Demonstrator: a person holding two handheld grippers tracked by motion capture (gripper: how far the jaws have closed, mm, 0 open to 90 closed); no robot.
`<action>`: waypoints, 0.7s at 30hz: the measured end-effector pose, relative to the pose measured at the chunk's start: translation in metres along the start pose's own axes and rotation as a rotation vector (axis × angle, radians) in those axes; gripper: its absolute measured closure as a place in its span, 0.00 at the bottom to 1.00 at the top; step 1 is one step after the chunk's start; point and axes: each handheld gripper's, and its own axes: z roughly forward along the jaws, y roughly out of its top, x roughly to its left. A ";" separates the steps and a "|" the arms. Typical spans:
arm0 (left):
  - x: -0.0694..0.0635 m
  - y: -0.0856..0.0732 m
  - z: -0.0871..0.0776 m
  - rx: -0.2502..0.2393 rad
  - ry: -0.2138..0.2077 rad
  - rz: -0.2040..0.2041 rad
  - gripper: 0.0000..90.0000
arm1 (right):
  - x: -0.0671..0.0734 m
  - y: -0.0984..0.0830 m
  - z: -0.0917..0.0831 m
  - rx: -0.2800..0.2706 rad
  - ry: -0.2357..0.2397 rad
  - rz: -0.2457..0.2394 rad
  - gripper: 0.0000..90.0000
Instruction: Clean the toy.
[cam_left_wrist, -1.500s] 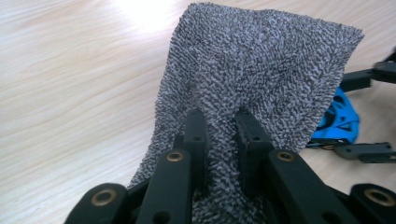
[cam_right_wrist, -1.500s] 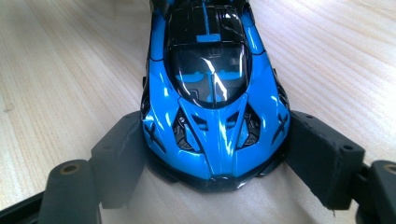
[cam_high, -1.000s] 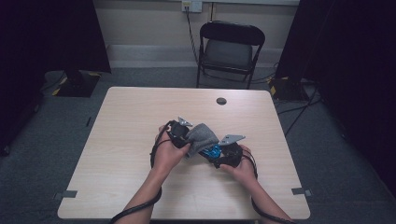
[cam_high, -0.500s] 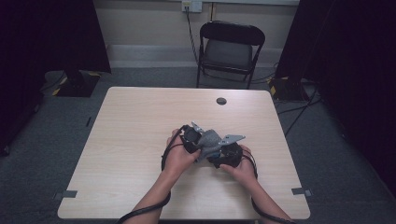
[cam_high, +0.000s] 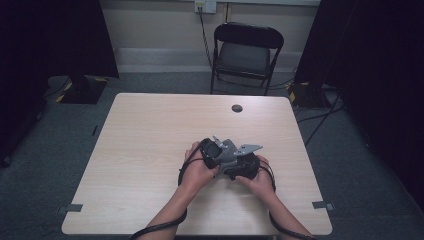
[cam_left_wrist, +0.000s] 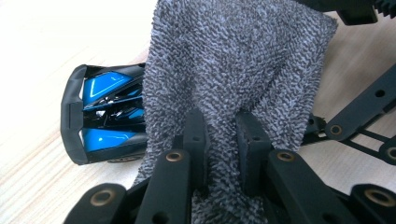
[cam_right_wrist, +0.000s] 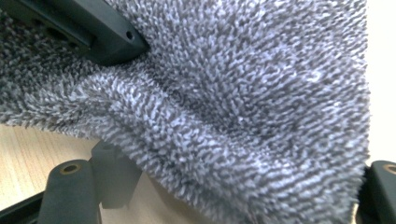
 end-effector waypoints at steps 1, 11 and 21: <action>0.000 0.001 0.000 0.001 0.008 0.003 0.86 | 0.000 0.000 0.000 0.000 0.000 0.000 0.26; 0.016 0.002 -0.004 0.015 0.052 -0.025 0.85 | 0.000 0.000 0.000 0.000 0.000 -0.001 0.26; 0.031 0.004 -0.003 0.030 0.072 -0.054 0.85 | 0.000 0.000 0.000 0.001 0.001 -0.001 0.26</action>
